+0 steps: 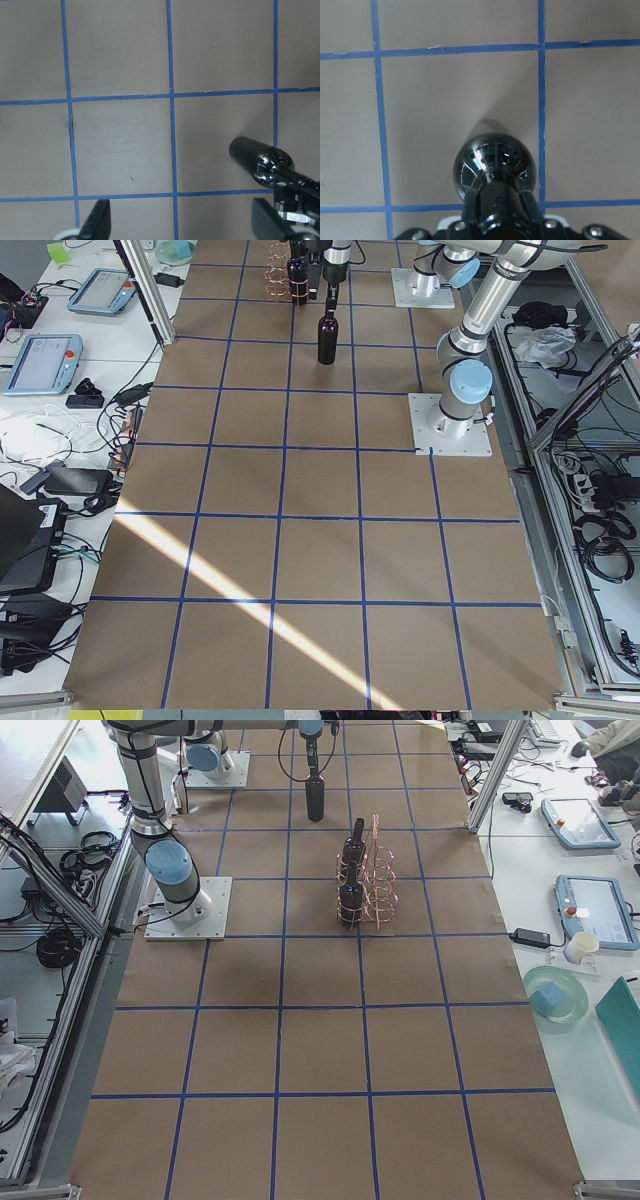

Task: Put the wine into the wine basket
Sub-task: 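Lift the bottle with the right gripper and carry it toward the rack, then position the bottle over the empty rack slot with the right gripper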

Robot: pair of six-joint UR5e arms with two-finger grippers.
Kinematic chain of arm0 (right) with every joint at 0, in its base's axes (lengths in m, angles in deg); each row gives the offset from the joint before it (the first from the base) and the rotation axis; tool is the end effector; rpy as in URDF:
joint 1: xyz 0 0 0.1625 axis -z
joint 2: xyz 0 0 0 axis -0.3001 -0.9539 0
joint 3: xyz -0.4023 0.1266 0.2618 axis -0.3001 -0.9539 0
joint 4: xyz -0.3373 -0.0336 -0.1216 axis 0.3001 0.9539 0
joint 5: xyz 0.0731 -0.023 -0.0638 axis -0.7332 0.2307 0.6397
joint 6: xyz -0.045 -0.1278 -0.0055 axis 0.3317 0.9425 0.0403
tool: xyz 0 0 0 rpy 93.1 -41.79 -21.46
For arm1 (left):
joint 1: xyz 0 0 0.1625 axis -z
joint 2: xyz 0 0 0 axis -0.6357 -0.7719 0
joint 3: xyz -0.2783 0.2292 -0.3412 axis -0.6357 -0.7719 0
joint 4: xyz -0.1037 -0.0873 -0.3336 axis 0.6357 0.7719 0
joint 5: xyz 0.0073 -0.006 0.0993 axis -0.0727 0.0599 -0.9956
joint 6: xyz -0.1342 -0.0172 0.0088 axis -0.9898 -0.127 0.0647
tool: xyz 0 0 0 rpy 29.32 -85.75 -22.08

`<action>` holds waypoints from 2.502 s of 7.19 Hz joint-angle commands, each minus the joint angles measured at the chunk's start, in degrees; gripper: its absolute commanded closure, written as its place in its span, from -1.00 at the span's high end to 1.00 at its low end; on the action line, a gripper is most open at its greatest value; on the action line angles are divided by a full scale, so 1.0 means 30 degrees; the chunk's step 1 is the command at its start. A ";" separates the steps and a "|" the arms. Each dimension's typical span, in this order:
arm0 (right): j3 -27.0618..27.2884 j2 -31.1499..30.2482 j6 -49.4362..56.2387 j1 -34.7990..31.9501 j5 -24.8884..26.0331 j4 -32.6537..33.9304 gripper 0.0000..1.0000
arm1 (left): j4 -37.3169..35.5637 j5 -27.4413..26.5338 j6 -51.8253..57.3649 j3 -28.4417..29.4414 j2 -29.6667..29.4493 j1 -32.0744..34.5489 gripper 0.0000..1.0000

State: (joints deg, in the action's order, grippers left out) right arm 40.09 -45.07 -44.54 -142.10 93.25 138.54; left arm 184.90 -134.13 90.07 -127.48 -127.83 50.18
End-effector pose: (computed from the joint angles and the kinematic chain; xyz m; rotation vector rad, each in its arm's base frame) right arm 0.4166 -0.3696 0.4223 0.0420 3.1105 -0.0766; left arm -0.1291 -0.3912 0.5898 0.0422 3.1237 -0.1191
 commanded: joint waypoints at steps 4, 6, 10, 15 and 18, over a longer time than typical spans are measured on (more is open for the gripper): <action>-0.0051 -0.0262 -0.0101 0.0029 -0.0082 -0.0766 -0.60 | 0.0019 0.0000 0.0004 -0.0047 0.0039 0.0000 1.00; -0.0197 -0.0467 -0.0072 0.0146 -0.0053 -0.0766 -0.63 | -0.0040 0.0000 0.0004 -0.0047 0.0039 0.0000 1.00; -0.0343 -0.0964 -0.0014 0.0526 -0.0024 -0.1027 -0.79 | -0.0011 0.0000 0.0004 -0.0047 0.0039 0.0000 1.00; -0.0722 -0.3419 0.4832 0.4554 0.0267 -0.4215 -0.80 | -0.0011 0.0000 0.0004 -0.0047 0.0039 0.0000 1.00; -0.1516 -0.5354 1.0509 0.8924 0.1024 -1.0004 -0.94 | -0.0011 0.0000 0.0004 -0.0047 0.0068 0.0000 1.00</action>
State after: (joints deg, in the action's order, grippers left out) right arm 35.99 -58.67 -21.10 -120.04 94.59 115.09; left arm 184.87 -134.13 90.08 -127.62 -127.67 50.17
